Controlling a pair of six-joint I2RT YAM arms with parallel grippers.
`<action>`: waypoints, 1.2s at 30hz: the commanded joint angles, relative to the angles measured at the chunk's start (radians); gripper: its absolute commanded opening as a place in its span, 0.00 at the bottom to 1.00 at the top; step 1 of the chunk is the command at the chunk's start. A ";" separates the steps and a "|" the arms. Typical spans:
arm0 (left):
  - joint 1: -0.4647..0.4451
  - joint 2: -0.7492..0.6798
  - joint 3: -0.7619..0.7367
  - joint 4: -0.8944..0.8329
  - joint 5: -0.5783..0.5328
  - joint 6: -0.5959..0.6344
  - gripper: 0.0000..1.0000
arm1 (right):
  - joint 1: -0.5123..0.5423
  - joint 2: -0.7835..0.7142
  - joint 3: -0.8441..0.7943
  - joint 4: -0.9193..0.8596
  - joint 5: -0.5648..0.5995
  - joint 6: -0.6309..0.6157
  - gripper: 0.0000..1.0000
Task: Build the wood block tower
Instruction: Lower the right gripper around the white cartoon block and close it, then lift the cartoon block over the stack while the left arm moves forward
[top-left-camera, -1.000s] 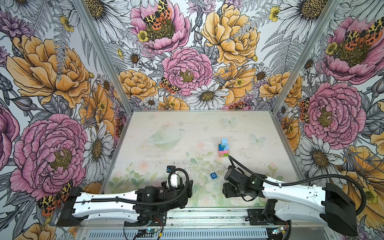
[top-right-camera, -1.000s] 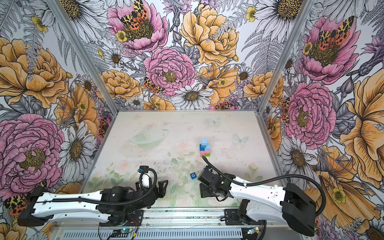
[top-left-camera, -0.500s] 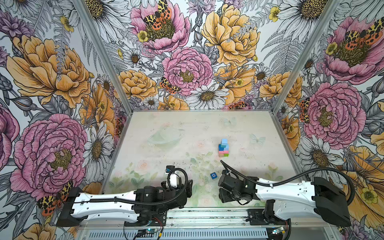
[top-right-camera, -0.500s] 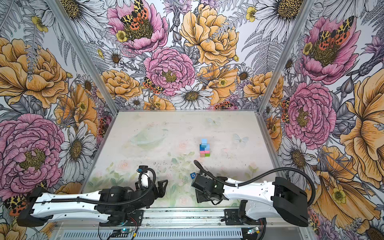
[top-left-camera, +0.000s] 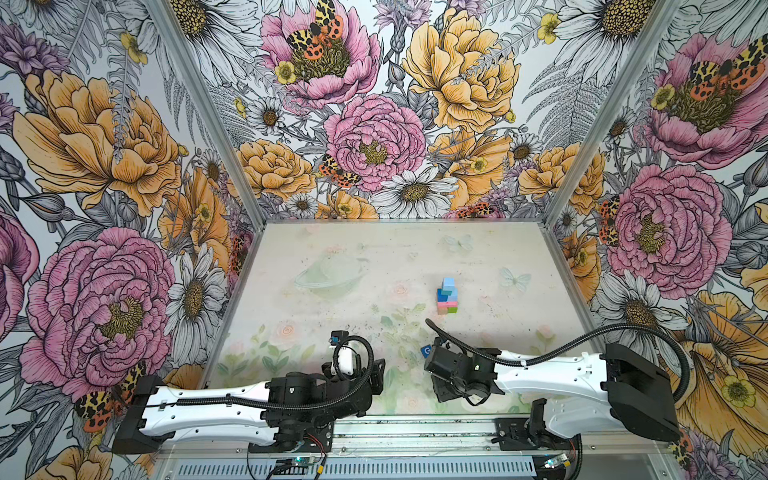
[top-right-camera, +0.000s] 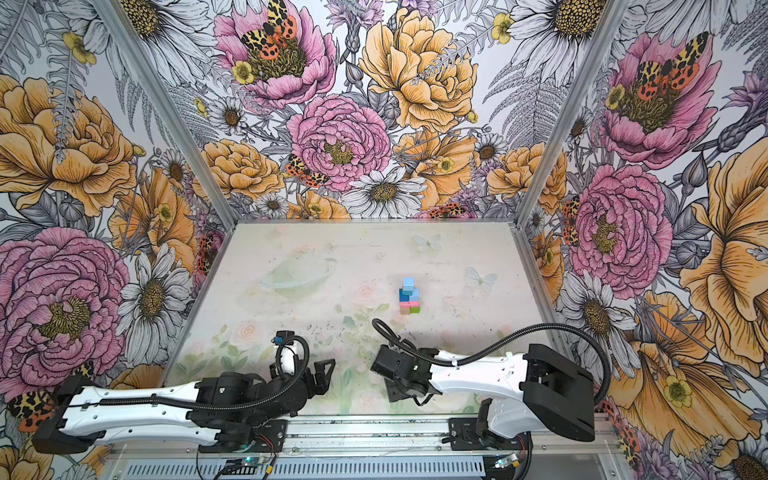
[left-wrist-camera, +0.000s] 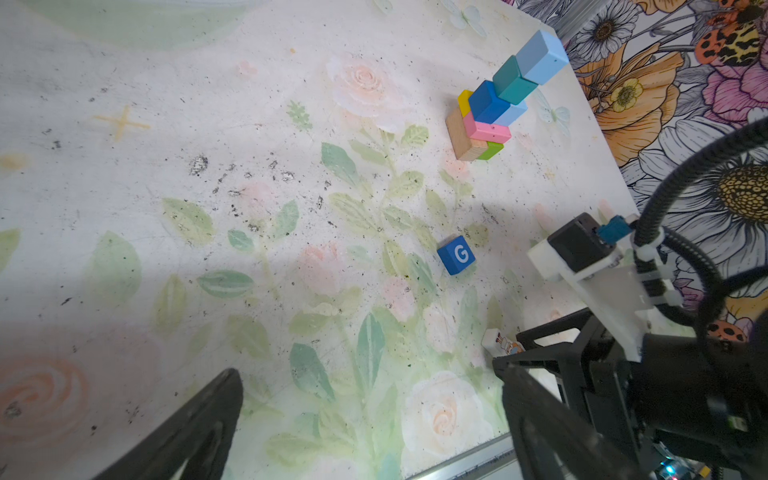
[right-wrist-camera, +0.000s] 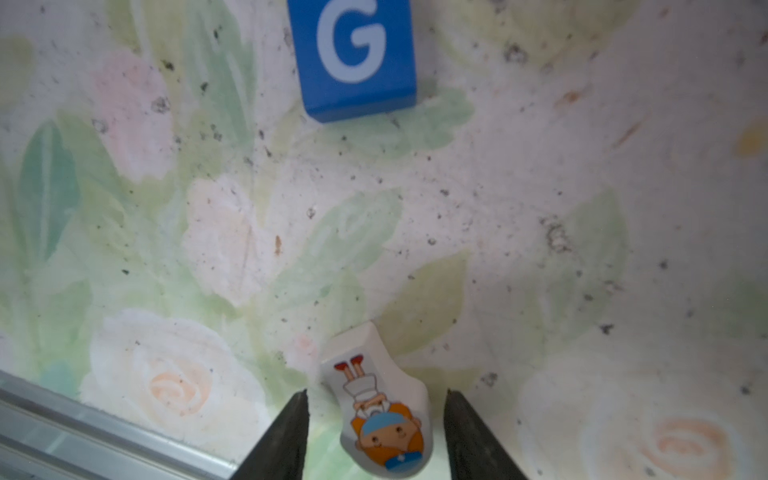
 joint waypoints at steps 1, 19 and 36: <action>0.000 -0.009 0.003 -0.009 -0.006 0.016 0.99 | -0.002 0.018 0.045 -0.020 0.047 -0.058 0.50; 0.008 -0.002 0.009 -0.009 -0.006 0.014 0.99 | -0.055 0.149 0.089 -0.019 0.040 -0.133 0.27; 0.046 0.019 0.042 -0.009 0.011 0.052 0.99 | -0.127 0.067 0.081 -0.043 0.032 -0.154 0.20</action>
